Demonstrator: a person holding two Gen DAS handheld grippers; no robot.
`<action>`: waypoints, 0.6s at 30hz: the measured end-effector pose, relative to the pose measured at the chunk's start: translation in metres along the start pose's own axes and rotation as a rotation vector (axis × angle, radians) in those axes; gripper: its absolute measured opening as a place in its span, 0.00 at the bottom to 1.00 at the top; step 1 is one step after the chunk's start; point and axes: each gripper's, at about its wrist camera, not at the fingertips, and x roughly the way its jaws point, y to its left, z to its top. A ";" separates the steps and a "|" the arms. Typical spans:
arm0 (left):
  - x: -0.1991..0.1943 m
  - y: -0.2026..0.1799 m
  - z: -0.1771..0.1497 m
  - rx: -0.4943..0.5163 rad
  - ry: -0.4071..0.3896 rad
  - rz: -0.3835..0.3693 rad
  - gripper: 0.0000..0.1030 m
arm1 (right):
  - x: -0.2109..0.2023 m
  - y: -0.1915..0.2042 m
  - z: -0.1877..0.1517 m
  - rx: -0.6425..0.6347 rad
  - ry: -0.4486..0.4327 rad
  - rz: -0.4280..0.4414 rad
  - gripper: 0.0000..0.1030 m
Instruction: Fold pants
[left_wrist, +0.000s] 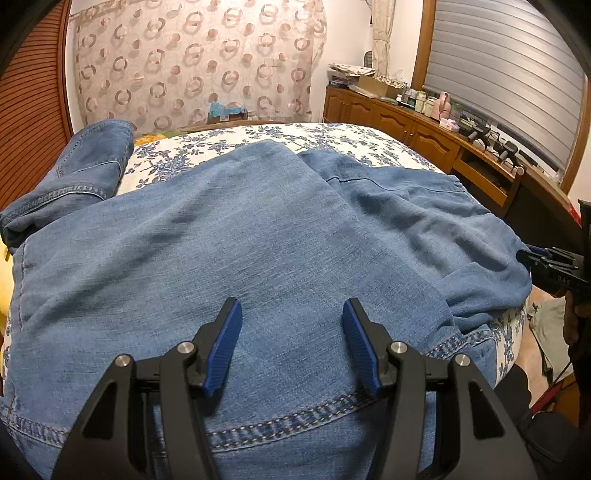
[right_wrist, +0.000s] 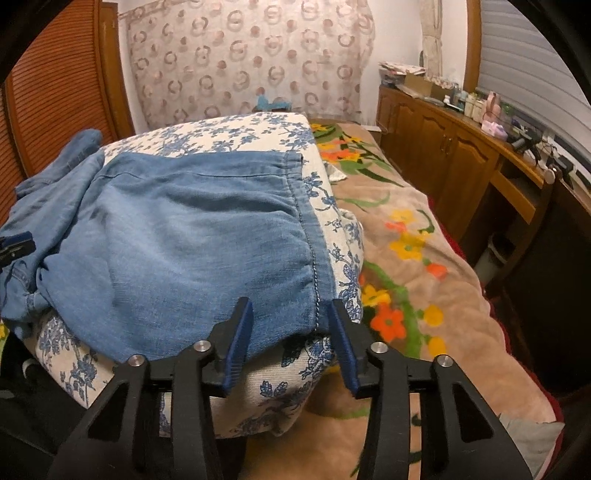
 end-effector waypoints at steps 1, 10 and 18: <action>0.000 0.000 0.000 0.000 0.000 0.000 0.55 | 0.000 0.001 0.000 -0.003 -0.001 0.006 0.32; 0.000 0.000 0.000 -0.003 0.004 -0.005 0.55 | -0.009 0.008 0.005 -0.021 -0.032 0.065 0.12; -0.007 0.000 0.002 -0.011 0.003 -0.005 0.55 | -0.030 0.013 0.022 -0.018 -0.103 0.105 0.11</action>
